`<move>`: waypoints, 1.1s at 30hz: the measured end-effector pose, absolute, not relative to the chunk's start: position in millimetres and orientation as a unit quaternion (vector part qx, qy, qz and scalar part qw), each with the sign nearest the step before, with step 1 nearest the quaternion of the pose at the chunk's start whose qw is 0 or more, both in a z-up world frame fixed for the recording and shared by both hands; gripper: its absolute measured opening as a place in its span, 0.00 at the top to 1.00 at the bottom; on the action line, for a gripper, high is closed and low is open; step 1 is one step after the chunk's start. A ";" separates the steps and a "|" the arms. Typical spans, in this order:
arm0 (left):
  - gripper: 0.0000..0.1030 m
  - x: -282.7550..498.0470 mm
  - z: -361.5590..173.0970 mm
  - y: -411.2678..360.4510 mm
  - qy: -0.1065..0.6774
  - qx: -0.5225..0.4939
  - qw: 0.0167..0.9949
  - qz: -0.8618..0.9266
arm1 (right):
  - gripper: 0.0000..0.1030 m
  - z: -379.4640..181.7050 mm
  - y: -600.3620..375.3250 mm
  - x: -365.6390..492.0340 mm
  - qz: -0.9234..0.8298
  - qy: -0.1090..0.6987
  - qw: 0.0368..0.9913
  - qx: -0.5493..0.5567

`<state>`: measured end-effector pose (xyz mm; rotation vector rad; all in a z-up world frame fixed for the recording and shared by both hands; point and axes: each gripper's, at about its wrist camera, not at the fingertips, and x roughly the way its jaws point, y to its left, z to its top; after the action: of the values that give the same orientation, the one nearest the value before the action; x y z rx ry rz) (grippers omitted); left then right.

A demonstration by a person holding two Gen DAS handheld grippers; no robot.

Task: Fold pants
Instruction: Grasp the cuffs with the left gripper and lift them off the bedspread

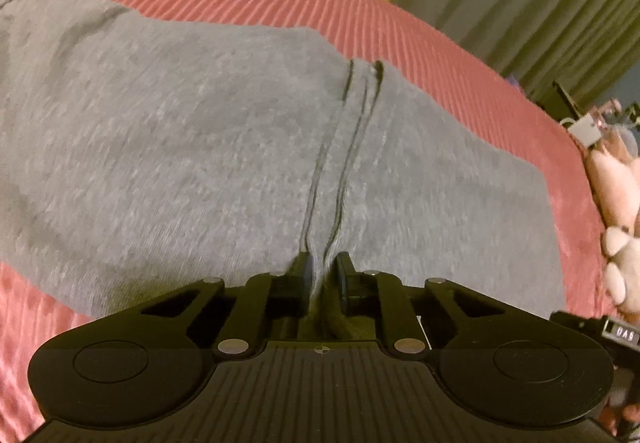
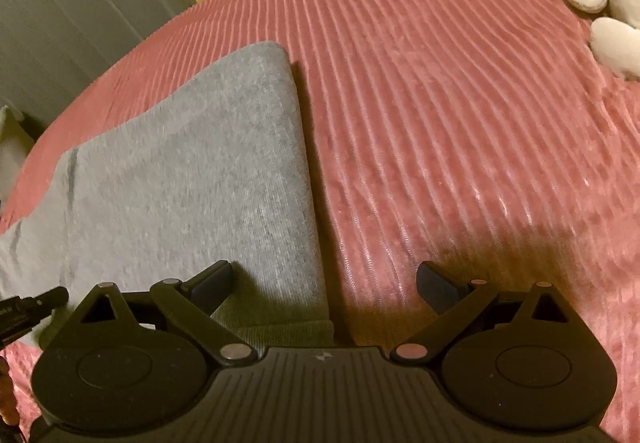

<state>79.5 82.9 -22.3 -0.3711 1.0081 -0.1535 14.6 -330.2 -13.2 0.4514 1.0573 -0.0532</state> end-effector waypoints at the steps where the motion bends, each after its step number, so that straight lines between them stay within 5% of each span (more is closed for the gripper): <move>1: 0.86 79.3 -22.9 84.3 0.478 -0.179 0.857 -0.071 | 0.05 -13.4 -329.6 14.8 -0.025 0.501 0.839 0.211; 5: 0.88 74.5 -24.4 89.7 0.462 -0.175 0.867 -0.062 | 0.05 -15.0 -332.2 16.8 -0.028 0.507 0.834 0.218; 8: 0.60 69.5 -21.9 100.3 0.454 -0.196 0.868 -0.039 | 0.04 -16.9 -332.2 18.7 -0.030 0.511 0.830 0.222; 13: 0.35 40.7 -1.9 165.8 0.369 -0.262 0.891 0.047 | 0.04 -17.2 -330.4 19.3 -0.033 0.513 0.829 0.220; 22: 0.35 -1.6 -30.1 314.5 0.278 -0.446 0.836 0.160 | 0.04 -20.7 -332.2 21.4 -0.035 0.516 0.824 0.230; 33: 0.36 12.7 -63.0 357.6 0.242 -0.518 0.813 0.109 | 0.04 -22.0 -327.5 26.0 -0.042 0.523 0.823 0.218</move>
<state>12.7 357.6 -63.0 -1.1064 0.5158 0.2322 26.0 -327.5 -22.0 0.4632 1.1126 -0.0895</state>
